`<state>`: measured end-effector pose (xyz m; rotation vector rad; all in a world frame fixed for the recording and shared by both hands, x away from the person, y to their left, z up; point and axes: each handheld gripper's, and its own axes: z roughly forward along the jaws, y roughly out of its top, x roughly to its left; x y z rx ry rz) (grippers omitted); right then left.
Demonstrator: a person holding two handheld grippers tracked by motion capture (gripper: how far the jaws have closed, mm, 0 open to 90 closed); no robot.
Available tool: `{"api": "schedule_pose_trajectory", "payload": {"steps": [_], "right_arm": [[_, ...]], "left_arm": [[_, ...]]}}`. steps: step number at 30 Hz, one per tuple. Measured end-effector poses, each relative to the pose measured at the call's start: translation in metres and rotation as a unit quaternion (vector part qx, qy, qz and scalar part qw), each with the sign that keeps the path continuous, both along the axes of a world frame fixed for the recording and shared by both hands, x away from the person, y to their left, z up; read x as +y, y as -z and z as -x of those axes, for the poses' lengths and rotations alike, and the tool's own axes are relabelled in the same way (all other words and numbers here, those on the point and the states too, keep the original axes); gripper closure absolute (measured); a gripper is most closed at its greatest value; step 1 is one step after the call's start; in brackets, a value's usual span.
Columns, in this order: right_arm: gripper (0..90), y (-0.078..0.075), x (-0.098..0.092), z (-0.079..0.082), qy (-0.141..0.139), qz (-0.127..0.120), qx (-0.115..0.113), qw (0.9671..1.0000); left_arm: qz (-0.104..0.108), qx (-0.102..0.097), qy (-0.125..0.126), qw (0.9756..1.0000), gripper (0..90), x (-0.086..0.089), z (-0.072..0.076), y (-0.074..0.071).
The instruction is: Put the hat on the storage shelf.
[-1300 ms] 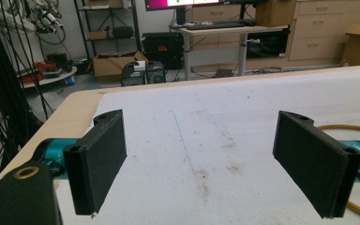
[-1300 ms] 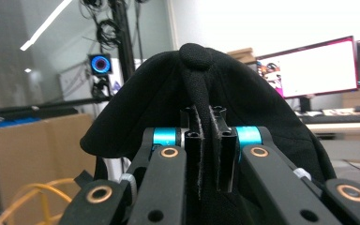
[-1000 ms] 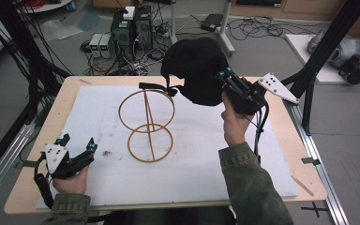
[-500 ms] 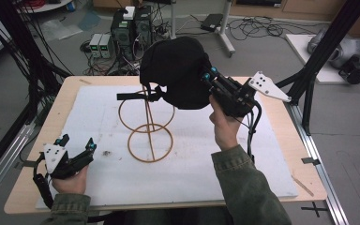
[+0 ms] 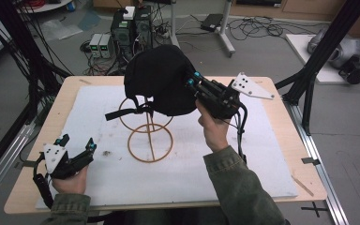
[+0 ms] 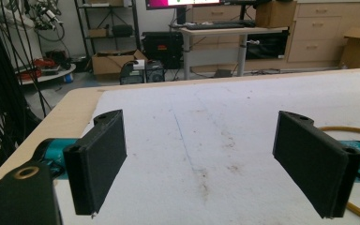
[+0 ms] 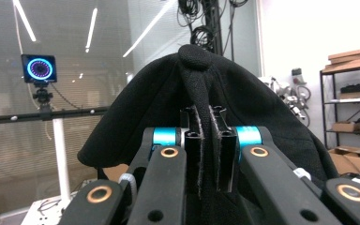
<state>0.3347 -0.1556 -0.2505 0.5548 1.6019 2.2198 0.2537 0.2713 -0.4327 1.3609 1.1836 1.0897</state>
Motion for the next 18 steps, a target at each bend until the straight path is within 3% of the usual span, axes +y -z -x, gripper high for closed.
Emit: {"api": "schedule_pose_trajectory", "payload": {"steps": [7, 18], "right_arm": [[86.3, 0.005, 0.011, -0.002, -0.023, 0.003, 0.0, 0.9997], [86.3, 0.023, 0.027, -0.007, -0.043, 0.015, 0.02, 0.9988]], "left_arm": [[0.001, 0.0, 0.001, 1.0, 17.8, 0.0, 0.0, 0.0], [0.0, 0.0, 0.001, 1.0, 17.8, 0.001, 0.0, 0.0]]}}
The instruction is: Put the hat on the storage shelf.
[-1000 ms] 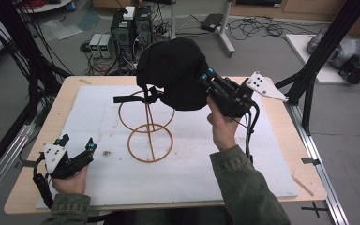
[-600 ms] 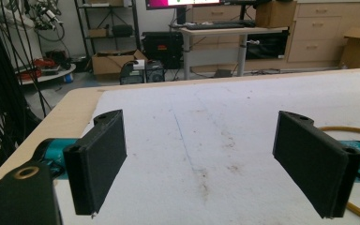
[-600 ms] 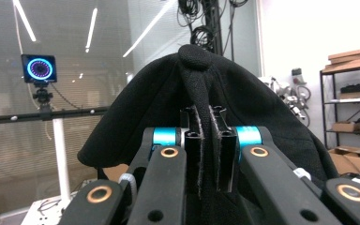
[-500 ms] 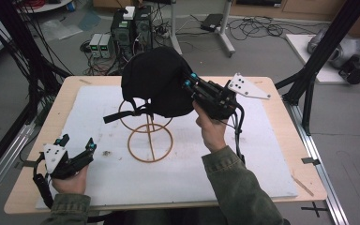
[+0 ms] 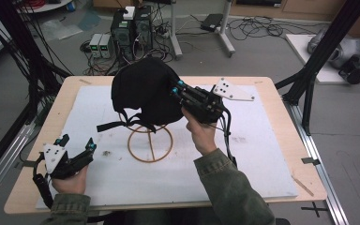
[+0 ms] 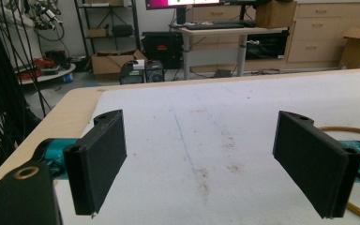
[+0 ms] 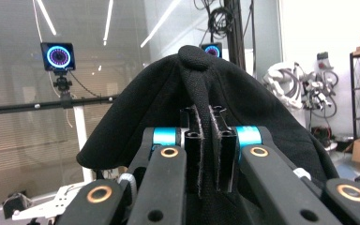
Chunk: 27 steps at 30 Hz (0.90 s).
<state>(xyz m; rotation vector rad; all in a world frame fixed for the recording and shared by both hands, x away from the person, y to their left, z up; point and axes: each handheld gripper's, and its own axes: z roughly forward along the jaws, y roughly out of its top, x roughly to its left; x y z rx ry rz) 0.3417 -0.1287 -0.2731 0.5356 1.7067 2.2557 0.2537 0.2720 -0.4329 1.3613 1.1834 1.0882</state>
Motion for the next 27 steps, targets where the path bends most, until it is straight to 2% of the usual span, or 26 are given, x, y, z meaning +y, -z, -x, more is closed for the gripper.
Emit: {"api": "schedule_pose_trajectory", "payload": {"steps": [7, 13, 27], "right_arm": [[86.3, 0.008, 0.009, -0.003, -0.008, 0.013, 0.007, 0.9999], [86.3, 0.013, 0.016, -0.005, -0.005, 0.036, 0.013, 0.9993], [85.4, 0.02, 0.022, -0.006, 0.003, 0.056, 0.029, 0.998]], "left_arm": [[0.001, 0.0, 0.0, 1.0, 17.8, 0.0, 0.0, 0.0], [0.0, 0.0, 0.0, 1.0, 17.8, 0.0, 0.0, 0.0], [0.0, 0.001, 0.001, 1.0, 17.8, 0.0, -0.001, 0.001]]}}
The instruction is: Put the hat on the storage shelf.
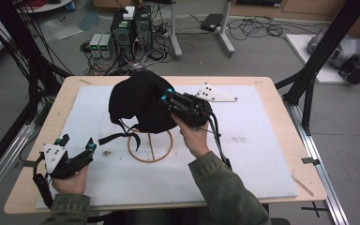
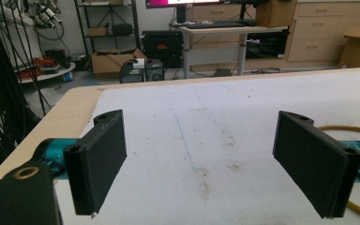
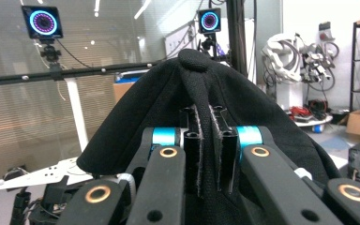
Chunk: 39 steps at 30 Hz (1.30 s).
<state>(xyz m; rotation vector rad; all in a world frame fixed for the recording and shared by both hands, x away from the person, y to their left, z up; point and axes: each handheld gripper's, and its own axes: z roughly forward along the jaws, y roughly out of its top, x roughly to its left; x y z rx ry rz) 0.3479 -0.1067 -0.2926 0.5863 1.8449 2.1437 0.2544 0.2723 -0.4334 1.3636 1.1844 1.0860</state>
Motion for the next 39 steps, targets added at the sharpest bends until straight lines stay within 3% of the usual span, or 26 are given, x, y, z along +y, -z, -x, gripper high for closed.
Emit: {"api": "schedule_pose_trajectory", "payload": {"steps": [7, 16, 22, 28, 31, 36, 39], "right_arm": [[79.5, 0.001, -0.001, -0.001, 0.006, 0.016, 0.011, 0.9998], [75.2, 0.001, 0.002, 0.002, 0.01, 0.031, 0.004, 0.9995], [64.5, 0.0, -0.001, 0.003, 0.021, 0.027, 0.01, 0.9994], [43.2, -0.004, -0.006, 0.006, 0.039, 0.022, -0.002, 0.999], [25.9, -0.004, -0.007, 0.008, 0.059, 0.03, -0.009, 0.9977], [13.0, -0.005, -0.012, 0.011, 0.08, 0.034, -0.011, 0.9961], [11.2, -0.005, -0.017, 0.011, 0.085, 0.035, -0.01, 0.9957]], "left_arm": [[0.0, 0.001, 0.0, 1.0, 17.8, 0.0, 0.0, 0.0], [0.0, 0.002, 0.0, 1.0, 17.8, 0.0, 0.0, 0.0], [0.0, 0.002, 0.001, 1.0, 17.8, 0.0, 0.0, 0.0], [0.0, 0.002, 0.001, 1.0, 17.8, 0.0, 0.0, 0.0], [0.001, 0.001, 0.0, 1.0, 17.8, 0.0, 0.0, 0.0], [0.0, 0.001, 0.0, 1.0, 17.8, 0.0, 0.0, 0.0], [0.001, 0.001, 0.0, 1.0, 17.8, 0.0, 0.0, 0.0]]}}
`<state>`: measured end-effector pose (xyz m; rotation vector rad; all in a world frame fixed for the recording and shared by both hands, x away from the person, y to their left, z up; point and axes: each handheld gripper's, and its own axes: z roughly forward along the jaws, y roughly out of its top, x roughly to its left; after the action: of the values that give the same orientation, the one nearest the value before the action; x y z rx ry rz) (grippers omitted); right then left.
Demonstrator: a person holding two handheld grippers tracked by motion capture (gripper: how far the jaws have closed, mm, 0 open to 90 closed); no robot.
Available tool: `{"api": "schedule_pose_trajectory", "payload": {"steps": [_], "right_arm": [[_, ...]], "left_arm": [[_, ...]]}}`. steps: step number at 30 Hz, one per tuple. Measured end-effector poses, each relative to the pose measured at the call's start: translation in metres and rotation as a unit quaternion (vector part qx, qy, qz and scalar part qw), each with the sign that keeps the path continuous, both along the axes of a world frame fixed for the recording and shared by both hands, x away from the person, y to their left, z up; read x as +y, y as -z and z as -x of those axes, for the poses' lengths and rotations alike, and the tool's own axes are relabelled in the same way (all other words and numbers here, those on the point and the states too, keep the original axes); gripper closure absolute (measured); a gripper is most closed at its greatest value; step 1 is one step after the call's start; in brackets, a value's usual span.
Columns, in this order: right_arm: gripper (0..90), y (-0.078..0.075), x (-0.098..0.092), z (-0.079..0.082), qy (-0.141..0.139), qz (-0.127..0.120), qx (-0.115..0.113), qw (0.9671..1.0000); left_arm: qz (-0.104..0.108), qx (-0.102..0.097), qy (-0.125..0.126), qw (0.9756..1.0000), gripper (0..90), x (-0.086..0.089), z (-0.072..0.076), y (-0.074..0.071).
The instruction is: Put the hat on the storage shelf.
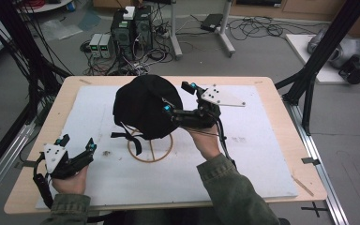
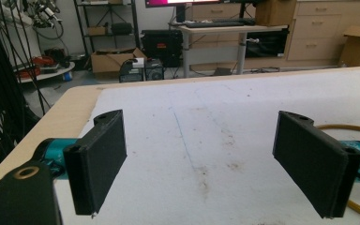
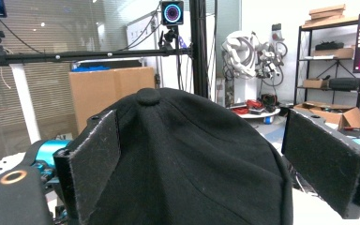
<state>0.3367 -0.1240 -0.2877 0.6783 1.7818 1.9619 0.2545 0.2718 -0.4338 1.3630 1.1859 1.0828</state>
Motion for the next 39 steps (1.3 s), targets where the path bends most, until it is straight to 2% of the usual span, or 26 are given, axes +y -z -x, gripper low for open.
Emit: {"api": "schedule_pose_trajectory", "payload": {"steps": [6, 12, 16, 21, 26, 28, 32, 39], "right_arm": [[10.4, 0.001, -0.015, 0.002, 0.011, 0.0, -0.003, 0.9999], [10.5, 0.008, -0.034, 0.006, 0.043, 0.014, -0.003, 0.999], [10.6, 0.014, -0.048, 0.01, 0.078, 0.024, -0.003, 0.9966], [10.5, 0.024, -0.063, 0.012, 0.106, 0.029, 0.006, 0.9939], [10.6, 0.032, -0.074, 0.015, 0.134, 0.033, 0.006, 0.9904], [10.5, 0.034, -0.079, 0.016, 0.148, 0.039, 0.01, 0.9882], [10.6, 0.042, -0.089, 0.02, 0.172, 0.039, 0.008, 0.9843], [10.6, 0.058, -0.112, 0.026, 0.212, 0.036, 0.018, 0.9765]], "left_arm": [[-0.001, 0.0, 0.0, 1.0, 17.8, 0.0, 0.0, 0.0], [-0.002, 0.0, -0.001, 1.0, 17.8, 0.0, 0.0, 0.0], [-0.002, 0.0, -0.002, 1.0, 17.8, 0.0, 0.0, 0.0], [-0.001, 0.0, -0.002, 1.0, 17.8, 0.0, 0.0, 0.0], [-0.001, 0.0, -0.003, 1.0, 17.8, 0.001, 0.0, 0.0], [-0.001, 0.0, -0.002, 1.0, 17.8, 0.001, 0.0, 0.0], [0.0, -0.001, -0.003, 1.0, 17.8, 0.001, 0.0, 0.0], [0.0, -0.001, -0.002, 1.0, 17.8, 0.001, 0.0, 0.0]]}}
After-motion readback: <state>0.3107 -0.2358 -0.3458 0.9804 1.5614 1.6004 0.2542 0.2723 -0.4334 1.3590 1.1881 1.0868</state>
